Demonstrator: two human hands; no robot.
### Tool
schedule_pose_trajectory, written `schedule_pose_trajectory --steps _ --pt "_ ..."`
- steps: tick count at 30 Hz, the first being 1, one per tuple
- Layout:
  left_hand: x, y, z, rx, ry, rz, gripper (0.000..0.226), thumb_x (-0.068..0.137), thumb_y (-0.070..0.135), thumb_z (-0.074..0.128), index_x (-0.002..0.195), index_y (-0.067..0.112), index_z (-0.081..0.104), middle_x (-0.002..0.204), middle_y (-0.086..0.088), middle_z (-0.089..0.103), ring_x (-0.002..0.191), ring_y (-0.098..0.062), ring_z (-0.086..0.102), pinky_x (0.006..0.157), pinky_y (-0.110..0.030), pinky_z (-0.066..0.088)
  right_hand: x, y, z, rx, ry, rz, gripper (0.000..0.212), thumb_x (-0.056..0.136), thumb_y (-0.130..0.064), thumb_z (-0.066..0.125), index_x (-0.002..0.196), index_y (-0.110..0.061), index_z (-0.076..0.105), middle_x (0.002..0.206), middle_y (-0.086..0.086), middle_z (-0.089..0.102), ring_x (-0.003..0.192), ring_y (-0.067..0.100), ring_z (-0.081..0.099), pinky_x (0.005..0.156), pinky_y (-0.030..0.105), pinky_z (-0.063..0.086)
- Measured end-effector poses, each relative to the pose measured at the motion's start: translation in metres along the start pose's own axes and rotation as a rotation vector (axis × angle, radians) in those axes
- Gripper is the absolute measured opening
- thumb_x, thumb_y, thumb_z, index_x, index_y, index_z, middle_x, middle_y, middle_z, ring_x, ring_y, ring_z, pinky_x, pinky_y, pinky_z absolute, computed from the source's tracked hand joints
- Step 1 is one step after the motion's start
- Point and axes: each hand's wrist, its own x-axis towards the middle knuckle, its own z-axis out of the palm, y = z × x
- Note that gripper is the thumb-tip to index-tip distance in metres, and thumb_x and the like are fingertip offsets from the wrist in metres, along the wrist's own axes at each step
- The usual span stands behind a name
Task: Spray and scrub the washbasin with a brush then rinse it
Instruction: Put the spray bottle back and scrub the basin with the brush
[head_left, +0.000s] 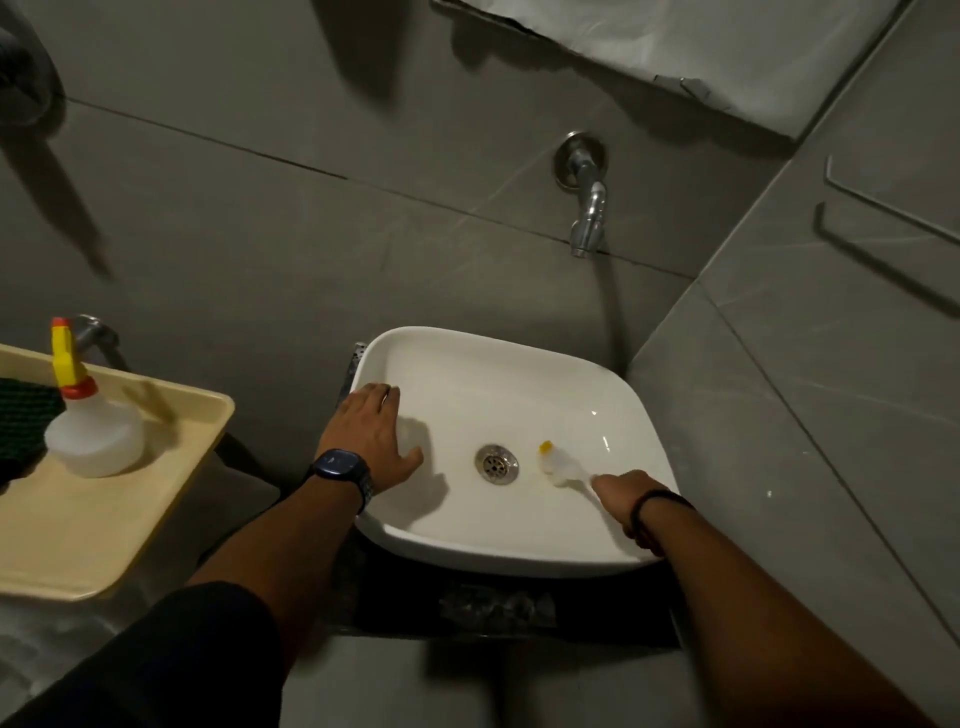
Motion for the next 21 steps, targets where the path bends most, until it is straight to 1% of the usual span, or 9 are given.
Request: schedule_pose_trajectory --steps 2,5,8,11,12,14,16,18,21 --pt "-0.001 0.001 -0.001 0.02 -0.012 0.013 0.085 0.073 0.052 0.06 0.138 0.006 0.032 0.143 -0.015 0.04 0.131 -0.031 0.034 0.11 -0.041 0.025 -0.01 0.009 -0.004 0.014 -0.054 0.04 0.035 0.089 -0.04 0.043 0.082 -0.007 0.055 0.064 0.01 0.057 0.05 0.021 0.049 0.052 0.025 0.04" --pt "-0.001 0.001 -0.003 0.034 -0.018 0.014 0.084 0.074 0.052 0.06 0.138 0.006 0.033 0.141 -0.015 0.041 0.13 -0.031 0.036 0.109 -0.04 0.027 -0.03 0.011 0.004 0.013 -0.39 0.138 0.052 0.083 -0.058 0.042 0.05 -0.018 0.039 0.037 -0.002 0.032 0.028 0.012 0.026 0.037 0.015 0.019" --pt "-0.003 0.001 -0.004 0.027 -0.022 0.013 0.083 0.074 0.052 0.06 0.138 0.006 0.032 0.142 -0.014 0.041 0.13 -0.03 0.036 0.109 -0.041 0.027 -0.037 -0.011 0.034 -0.036 -0.416 -0.048 0.052 0.078 -0.065 0.044 0.056 -0.018 0.046 0.038 -0.002 0.042 0.029 0.014 0.034 0.039 0.016 0.027" --pt "-0.006 -0.002 -0.001 0.026 -0.011 0.028 0.082 0.075 0.05 0.06 0.138 0.006 0.032 0.142 -0.014 0.041 0.13 -0.03 0.036 0.11 -0.04 0.027 -0.032 -0.034 0.055 -0.081 -0.126 -0.239 0.061 0.083 -0.063 0.044 0.106 -0.01 0.063 0.099 0.015 0.071 0.079 0.026 0.065 0.072 0.032 0.049" --pt "-0.007 -0.003 0.0 0.025 -0.01 0.032 0.081 0.076 0.049 0.06 0.138 0.005 0.032 0.142 -0.014 0.041 0.13 -0.03 0.036 0.11 -0.04 0.027 -0.028 -0.034 0.055 -0.14 -0.027 -0.229 0.066 0.086 -0.061 0.042 0.123 -0.008 0.057 0.122 0.017 0.064 0.102 0.031 0.062 0.087 0.036 0.047" --pt "-0.008 -0.003 0.001 0.018 0.0 0.038 0.08 0.076 0.047 0.06 0.138 0.005 0.033 0.142 -0.015 0.041 0.13 -0.03 0.037 0.11 -0.041 0.028 -0.018 -0.026 0.044 -0.145 0.086 -0.14 0.066 0.088 -0.056 0.041 0.131 -0.008 0.052 0.133 0.017 0.058 0.115 0.034 0.057 0.097 0.039 0.046" --pt "-0.007 -0.003 0.002 0.004 0.01 0.032 0.078 0.076 0.046 0.061 0.138 0.005 0.034 0.141 -0.015 0.042 0.128 -0.031 0.038 0.109 -0.042 0.029 -0.013 -0.019 0.031 -0.04 0.035 -0.062 0.053 0.087 -0.048 0.044 0.118 -0.008 0.058 0.108 0.017 0.066 0.086 0.031 0.064 0.075 0.034 0.052" --pt "-0.005 -0.002 0.001 0.003 0.019 0.024 0.076 0.076 0.044 0.062 0.136 0.005 0.036 0.138 -0.015 0.044 0.127 -0.032 0.039 0.108 -0.042 0.031 -0.016 -0.02 0.019 0.014 -0.084 -0.006 0.035 0.085 -0.039 0.043 0.089 -0.007 0.057 0.067 0.01 0.057 0.041 0.02 0.05 0.045 0.021 0.04" --pt "-0.004 0.0 0.0 0.036 0.004 0.026 0.073 0.076 0.043 0.062 0.134 0.005 0.038 0.136 -0.015 0.046 0.125 -0.031 0.041 0.107 -0.042 0.033 -0.024 -0.023 0.007 -0.023 -0.324 0.067 0.038 0.082 -0.046 0.043 0.061 -0.015 0.043 0.038 -0.001 0.037 0.024 0.013 0.027 0.036 0.011 0.024"
